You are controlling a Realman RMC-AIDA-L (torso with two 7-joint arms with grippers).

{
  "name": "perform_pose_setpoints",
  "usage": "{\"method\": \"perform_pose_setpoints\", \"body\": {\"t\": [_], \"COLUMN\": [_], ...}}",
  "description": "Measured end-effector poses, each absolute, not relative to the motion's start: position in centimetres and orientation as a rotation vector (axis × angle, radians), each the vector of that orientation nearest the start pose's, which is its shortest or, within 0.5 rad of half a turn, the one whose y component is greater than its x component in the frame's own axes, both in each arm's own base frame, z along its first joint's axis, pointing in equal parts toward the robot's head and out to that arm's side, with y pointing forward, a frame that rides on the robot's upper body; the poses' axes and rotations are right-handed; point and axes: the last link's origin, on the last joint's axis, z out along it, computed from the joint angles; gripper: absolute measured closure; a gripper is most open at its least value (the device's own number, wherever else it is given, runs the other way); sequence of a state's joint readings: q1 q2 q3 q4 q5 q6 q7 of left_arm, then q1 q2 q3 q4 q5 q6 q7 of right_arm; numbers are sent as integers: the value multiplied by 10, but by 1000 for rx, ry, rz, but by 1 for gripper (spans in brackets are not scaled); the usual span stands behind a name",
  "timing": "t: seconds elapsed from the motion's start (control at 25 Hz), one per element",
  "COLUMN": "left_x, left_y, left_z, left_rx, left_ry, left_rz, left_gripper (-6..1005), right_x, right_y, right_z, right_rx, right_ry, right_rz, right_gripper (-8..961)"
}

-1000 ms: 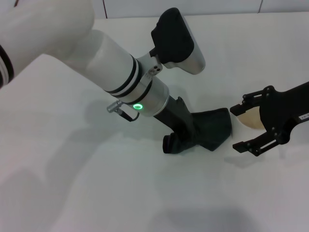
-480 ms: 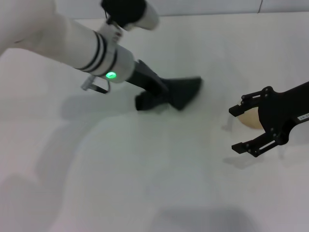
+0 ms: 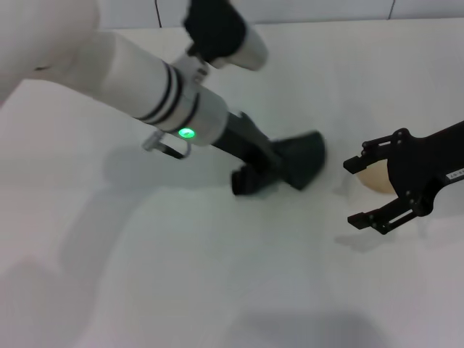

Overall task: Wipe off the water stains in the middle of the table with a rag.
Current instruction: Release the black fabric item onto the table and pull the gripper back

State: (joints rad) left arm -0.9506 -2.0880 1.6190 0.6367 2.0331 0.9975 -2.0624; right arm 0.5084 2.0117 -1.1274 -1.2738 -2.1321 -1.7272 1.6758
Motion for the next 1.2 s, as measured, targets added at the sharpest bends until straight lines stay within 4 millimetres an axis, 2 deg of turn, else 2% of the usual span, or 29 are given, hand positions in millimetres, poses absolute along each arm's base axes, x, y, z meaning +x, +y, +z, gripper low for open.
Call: {"method": "perform_pose_setpoints", "body": {"t": [0.24, 0.4, 0.48, 0.64, 0.8, 1.0, 1.08, 1.2], "left_x": [-117, -118, -125, -142, -175, -205, -217, -227], "left_y": [372, 372, 377, 385, 387, 377, 370, 360], "left_z": [-127, -126, -120, -101, -68, -27, -17, -13], "left_rx": [-3048, -3044, -3013, -2938, -2851, -2753, -2730, -2752], "left_ry": [-348, -360, -406, -468, -569, -650, -680, -702], "left_rz": [198, 188, 162, 122, 111, 47, 40, 58], "left_gripper": [930, 931, 931, 931, 931, 931, 930, 915], "right_x": [192, 192, 192, 193, 192, 193, 194, 193], "right_y": [330, 331, 332, 332, 333, 334, 335, 335], "right_z": [42, 43, 43, 44, 45, 48, 49, 49], "right_rx": [-3039, -3031, -3029, -3026, -3020, -3006, -3002, -3002], "right_ry": [94, 94, 92, 95, 94, 103, 107, 108], "right_rz": [22, 23, 22, 22, 25, 32, 34, 38], "right_gripper": [84, 83, 83, 83, 84, 83, 83, 84]}}
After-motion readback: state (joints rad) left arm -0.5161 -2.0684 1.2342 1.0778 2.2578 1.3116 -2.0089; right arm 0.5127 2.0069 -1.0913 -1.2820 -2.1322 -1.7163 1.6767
